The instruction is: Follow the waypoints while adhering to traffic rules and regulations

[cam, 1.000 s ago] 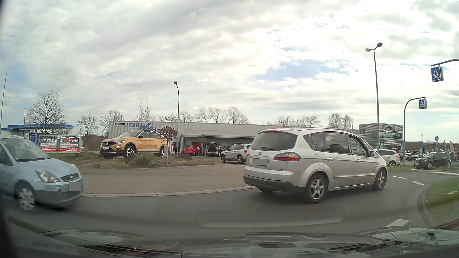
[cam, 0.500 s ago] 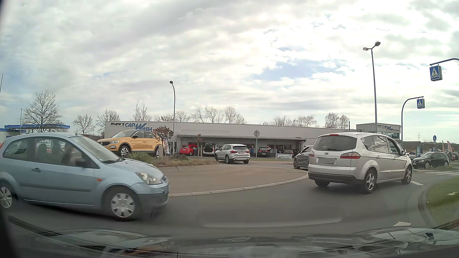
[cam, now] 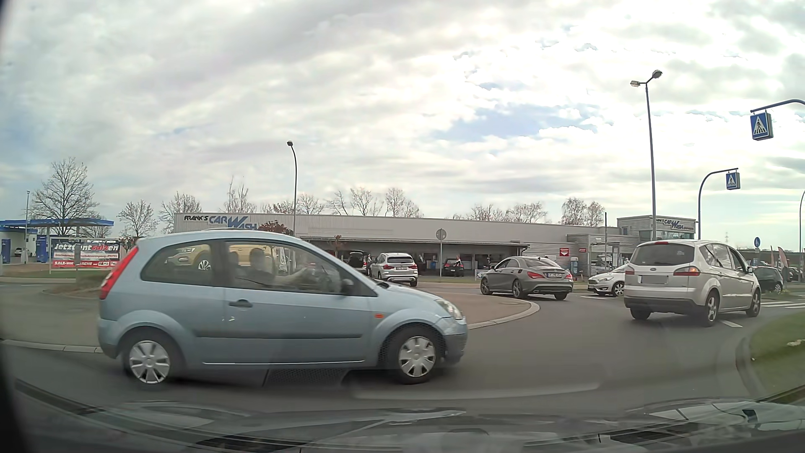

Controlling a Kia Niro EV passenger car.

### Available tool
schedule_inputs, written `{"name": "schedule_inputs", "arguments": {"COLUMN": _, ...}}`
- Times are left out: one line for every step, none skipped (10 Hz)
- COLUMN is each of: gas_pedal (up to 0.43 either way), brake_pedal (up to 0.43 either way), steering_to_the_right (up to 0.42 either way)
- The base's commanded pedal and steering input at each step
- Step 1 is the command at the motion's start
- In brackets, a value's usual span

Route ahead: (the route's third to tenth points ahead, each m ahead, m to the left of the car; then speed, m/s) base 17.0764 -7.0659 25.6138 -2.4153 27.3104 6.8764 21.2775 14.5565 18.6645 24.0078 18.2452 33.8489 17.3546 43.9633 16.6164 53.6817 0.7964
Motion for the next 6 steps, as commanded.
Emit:
{"name": "schedule_inputs", "arguments": {"gas_pedal": 0.11, "brake_pedal": 0.0, "steering_to_the_right": 0.221}}
{"name": "schedule_inputs", "arguments": {"gas_pedal": 0.13, "brake_pedal": 0.0, "steering_to_the_right": 0.22}}
{"name": "schedule_inputs", "arguments": {"gas_pedal": 0.138, "brake_pedal": 0.0, "steering_to_the_right": 0.22}}
{"name": "schedule_inputs", "arguments": {"gas_pedal": 0.15, "brake_pedal": 0.0, "steering_to_the_right": 0.22}}
{"name": "schedule_inputs", "arguments": {"gas_pedal": 0.157, "brake_pedal": 0.0, "steering_to_the_right": 0.22}}
{"name": "schedule_inputs", "arguments": {"gas_pedal": 0.197, "brake_pedal": 0.0, "steering_to_the_right": 0.221}}
